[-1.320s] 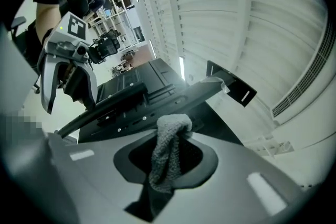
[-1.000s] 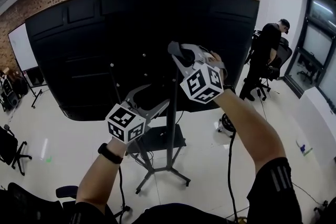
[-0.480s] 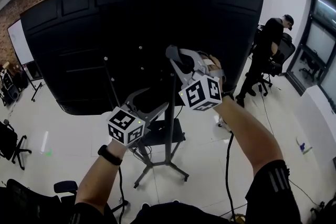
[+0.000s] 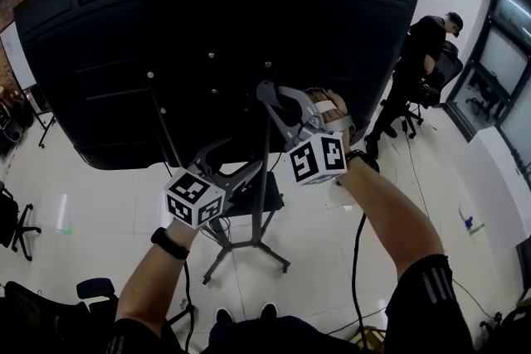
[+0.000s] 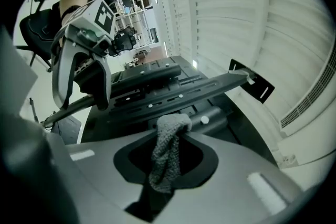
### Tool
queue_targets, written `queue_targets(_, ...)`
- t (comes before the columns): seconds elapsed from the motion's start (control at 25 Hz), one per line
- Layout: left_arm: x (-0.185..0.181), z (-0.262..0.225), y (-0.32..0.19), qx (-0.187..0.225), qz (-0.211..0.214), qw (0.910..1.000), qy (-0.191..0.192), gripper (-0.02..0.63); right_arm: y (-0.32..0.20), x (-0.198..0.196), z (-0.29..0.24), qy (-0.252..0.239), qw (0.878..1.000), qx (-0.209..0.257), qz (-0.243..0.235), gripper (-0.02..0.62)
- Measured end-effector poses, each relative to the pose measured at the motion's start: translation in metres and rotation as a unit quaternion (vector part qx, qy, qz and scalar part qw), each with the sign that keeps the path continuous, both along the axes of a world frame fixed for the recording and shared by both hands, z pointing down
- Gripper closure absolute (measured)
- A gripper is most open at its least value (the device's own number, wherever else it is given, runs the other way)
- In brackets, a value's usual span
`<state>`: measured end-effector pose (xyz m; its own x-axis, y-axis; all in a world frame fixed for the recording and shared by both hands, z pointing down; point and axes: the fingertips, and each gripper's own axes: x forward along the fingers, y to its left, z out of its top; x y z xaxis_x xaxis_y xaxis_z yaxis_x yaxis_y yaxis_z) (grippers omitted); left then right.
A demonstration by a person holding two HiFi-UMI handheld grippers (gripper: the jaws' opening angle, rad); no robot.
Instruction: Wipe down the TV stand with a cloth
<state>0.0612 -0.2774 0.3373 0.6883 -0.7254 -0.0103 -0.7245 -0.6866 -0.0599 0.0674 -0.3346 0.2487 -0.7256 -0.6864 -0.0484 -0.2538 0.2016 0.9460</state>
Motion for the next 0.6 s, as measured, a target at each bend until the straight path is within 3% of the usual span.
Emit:
queue_targets(0.2,0.000,0.017,-0.008,-0.012,-0.001,0.9999,0.004,0.301,0.005,0.001,0.019,-0.013,1.000,-0.017,-0.005,0.538)
queue_targets(0.48,-0.001,0.047,-0.022,-0.036,-0.001,0.9993,0.009,0.301,0.005,0.002,0.026,-0.025,0.999,0.045,0.004,0.537)
queue_targets(0.6,0.001,0.060,-0.024,-0.046,0.001,0.9989,0.012,0.301,0.006,0.004,0.033,-0.024,0.999,0.048,0.006,0.537)
